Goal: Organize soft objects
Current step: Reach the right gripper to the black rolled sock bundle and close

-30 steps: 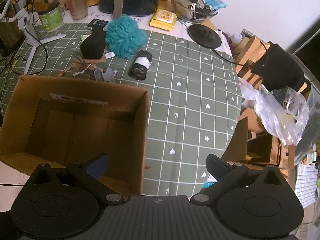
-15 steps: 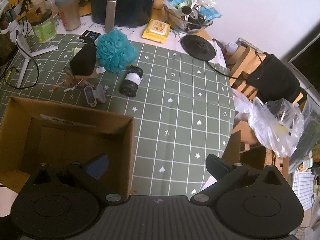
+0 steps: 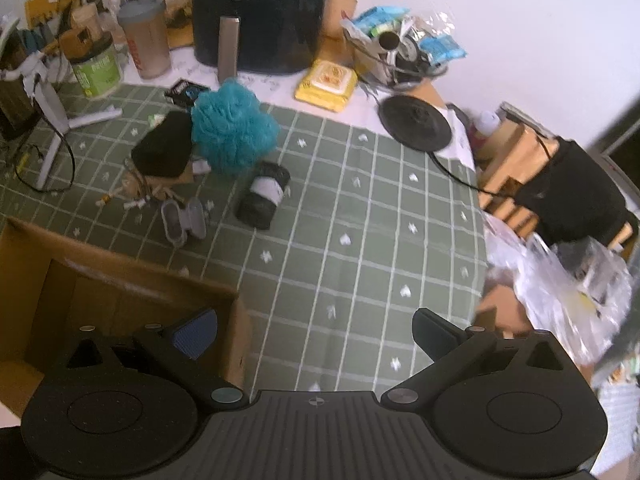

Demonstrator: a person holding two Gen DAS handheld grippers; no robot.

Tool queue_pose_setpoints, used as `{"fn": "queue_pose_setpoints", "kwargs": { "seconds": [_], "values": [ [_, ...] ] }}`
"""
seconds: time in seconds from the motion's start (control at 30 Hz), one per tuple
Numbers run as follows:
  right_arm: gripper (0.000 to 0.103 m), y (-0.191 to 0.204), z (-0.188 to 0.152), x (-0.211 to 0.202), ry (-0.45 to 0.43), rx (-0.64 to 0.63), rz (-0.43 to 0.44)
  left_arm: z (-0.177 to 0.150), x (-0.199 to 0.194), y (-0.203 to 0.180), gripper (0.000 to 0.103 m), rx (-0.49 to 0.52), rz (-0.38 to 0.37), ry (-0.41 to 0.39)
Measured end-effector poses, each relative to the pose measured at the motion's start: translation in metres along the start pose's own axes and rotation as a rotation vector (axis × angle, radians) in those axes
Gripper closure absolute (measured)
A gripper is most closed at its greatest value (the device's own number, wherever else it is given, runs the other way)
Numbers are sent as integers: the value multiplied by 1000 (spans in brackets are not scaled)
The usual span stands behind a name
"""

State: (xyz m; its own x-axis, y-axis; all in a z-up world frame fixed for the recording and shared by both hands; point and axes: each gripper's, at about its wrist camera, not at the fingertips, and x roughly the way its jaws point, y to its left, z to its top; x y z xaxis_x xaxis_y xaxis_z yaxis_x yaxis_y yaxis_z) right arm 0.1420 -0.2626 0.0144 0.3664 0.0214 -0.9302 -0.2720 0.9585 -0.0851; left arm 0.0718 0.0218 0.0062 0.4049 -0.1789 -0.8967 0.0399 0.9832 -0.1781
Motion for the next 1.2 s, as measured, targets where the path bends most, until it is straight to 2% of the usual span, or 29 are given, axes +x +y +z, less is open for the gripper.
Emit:
{"fn": "queue_pose_setpoints", "kwargs": {
  "seconds": [0.2,0.37,0.47,0.57,0.73,0.87,1.03,1.13,1.2],
  "values": [
    [0,-17,17,32,-67,-12,46,2,6,2,0,-21,33,3],
    [0,-29,30,62,-129,14,126,1,9,7,0,-39,52,6],
    [0,-29,35,81,-171,-4,163,-3,8,5,0,-18,74,-16],
    [0,-27,44,103,-175,-10,204,-8,7,4,0,11,94,-35],
    [0,-21,53,141,-175,-18,267,-16,2,12,0,-21,48,-61],
    [1,-15,57,173,-166,-8,297,-20,2,17,0,-39,24,-39],
    [11,-4,60,201,-155,16,344,-28,1,24,0,-66,-25,-29],
    [15,4,63,214,-147,9,349,-31,0,28,0,-98,-31,-33],
    [22,9,65,223,-131,11,352,-32,-1,30,0,-111,-24,-35]
  ]
}}
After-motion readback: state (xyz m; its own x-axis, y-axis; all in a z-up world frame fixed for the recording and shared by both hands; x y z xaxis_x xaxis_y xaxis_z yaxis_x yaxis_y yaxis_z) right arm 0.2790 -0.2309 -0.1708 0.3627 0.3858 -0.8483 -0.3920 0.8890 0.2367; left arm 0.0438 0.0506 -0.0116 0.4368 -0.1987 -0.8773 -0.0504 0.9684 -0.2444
